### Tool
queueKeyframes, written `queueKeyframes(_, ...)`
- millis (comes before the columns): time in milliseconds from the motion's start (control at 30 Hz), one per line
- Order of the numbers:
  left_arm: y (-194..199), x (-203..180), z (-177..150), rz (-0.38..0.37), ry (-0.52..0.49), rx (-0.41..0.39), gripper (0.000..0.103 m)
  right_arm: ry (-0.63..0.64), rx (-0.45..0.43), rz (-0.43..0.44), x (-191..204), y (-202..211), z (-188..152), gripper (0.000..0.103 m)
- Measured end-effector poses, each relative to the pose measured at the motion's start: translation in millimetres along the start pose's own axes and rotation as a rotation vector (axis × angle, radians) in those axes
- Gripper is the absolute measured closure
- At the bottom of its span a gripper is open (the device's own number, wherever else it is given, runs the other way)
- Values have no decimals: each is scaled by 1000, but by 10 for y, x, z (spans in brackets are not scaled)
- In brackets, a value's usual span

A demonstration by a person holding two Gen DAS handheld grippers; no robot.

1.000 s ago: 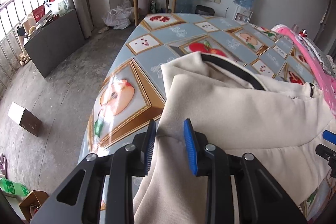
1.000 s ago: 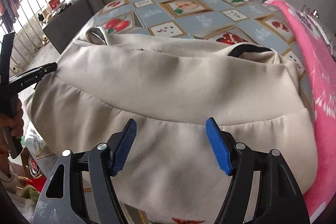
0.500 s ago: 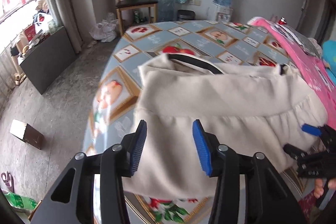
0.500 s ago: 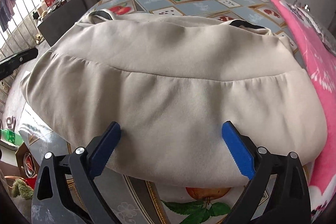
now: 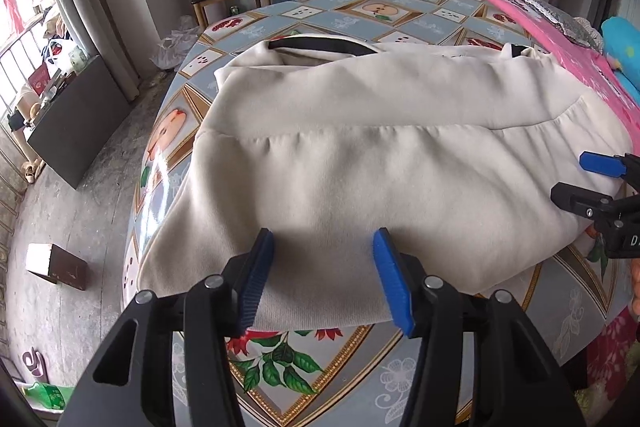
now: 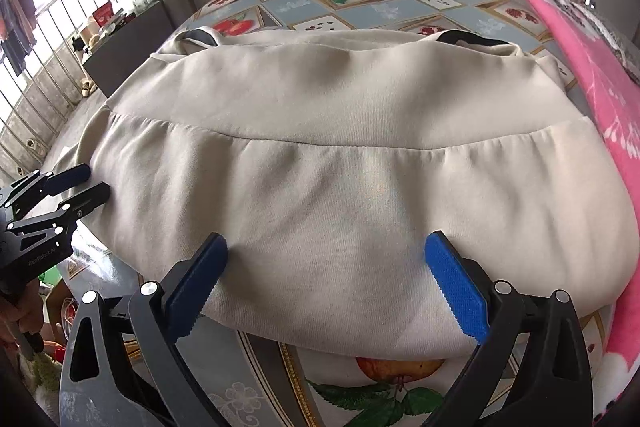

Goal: Fold large clothes

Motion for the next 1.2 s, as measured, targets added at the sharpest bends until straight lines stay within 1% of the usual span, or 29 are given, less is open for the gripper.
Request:
queueKeyframes(267,18,44,12,-40,43,6,51,-42,24,-14,-12,-21,-7,7)
queueKeyframes(400,10,43,12,-31,57,13,51,-22,23,-39,2,-31,-15,7)
queueKeyframes(567,4,55,9,-36,72,20,50,-17,8,-38,-6,-22,-24,7)
queueKeyframes(767,-2,55,-3,-32,68,14,49,-2,-14,-45,-8,-15,-28,7)
queueKeyframes(867,-5,33,-12,-36,66,18,42,2,-23,-53,2,2,-43,7)
queueKeyframes(900,-9,19,-19,-28,60,22,37,1,-24,-54,-1,4,-43,7)
queueKeyframes(933,-19,11,-28,-23,57,32,28,-3,-22,-52,-6,5,-43,7)
queueKeyframes(1100,-25,61,-52,-64,114,52,23,-17,1,-38,-9,1,-27,7)
queueKeyframes(1200,-30,52,-62,-109,132,72,14,-20,12,-40,-5,-6,-21,7)
Point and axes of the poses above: each gripper's, at about its wrist camera, not at the fingertips, and y roughly against the way its jaws point, x to its left, z to its top, the point moved 7 cm from there along -y, roughly the way its jaws point, and after that the axes turned 12 degrees about y, right-handed, at the moved point
